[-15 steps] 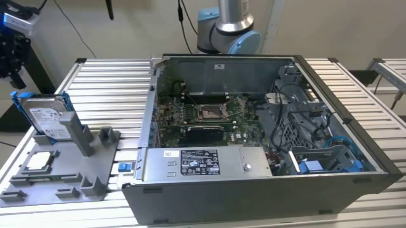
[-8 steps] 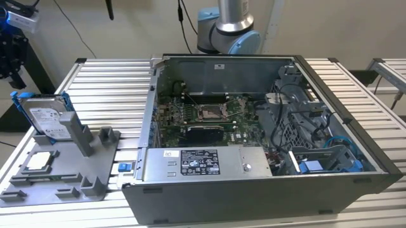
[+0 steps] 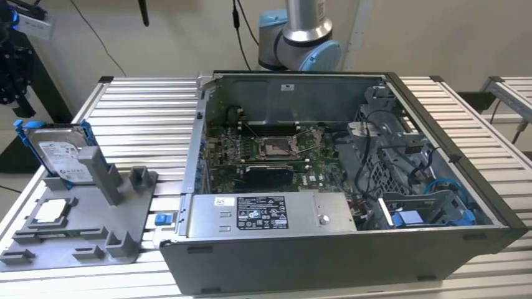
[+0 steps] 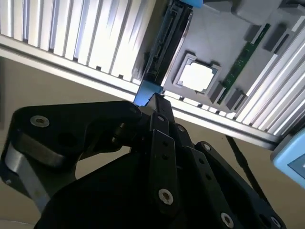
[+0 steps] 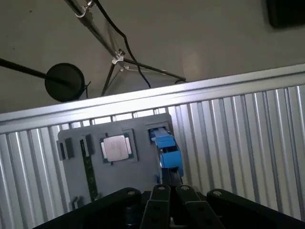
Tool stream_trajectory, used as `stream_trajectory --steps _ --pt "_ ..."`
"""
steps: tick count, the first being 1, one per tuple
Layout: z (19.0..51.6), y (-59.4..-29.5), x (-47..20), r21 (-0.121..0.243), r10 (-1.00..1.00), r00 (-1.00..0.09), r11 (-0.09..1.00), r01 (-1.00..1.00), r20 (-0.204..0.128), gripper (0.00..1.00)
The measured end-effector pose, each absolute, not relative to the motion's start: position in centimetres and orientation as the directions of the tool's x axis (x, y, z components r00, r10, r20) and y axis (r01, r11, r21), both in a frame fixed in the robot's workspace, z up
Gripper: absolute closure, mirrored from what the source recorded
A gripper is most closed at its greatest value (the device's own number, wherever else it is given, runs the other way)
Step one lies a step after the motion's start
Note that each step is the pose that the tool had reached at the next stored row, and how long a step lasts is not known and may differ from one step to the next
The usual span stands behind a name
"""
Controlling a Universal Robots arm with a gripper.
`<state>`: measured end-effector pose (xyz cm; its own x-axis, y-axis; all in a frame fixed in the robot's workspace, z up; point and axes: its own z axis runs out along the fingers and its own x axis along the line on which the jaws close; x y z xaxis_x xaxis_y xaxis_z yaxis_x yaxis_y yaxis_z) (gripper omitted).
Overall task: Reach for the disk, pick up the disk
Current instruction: 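Pick up the disk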
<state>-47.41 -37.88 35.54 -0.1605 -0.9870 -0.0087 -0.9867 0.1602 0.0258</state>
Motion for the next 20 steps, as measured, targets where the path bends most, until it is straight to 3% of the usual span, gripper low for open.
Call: stream_trajectory --steps 3,4,20 --pt "35.5 -37.9 -47.4 0.026 -0.988 -0.156 0.156 -0.987 -0.009 1.0" --pt "35.5 -37.9 -47.4 0.026 -0.988 -0.156 0.156 -0.987 -0.009 0.0" --pt "32.9 -37.4 -47.4 0.023 -0.998 -0.06 0.06 -0.998 -0.01 0.0"
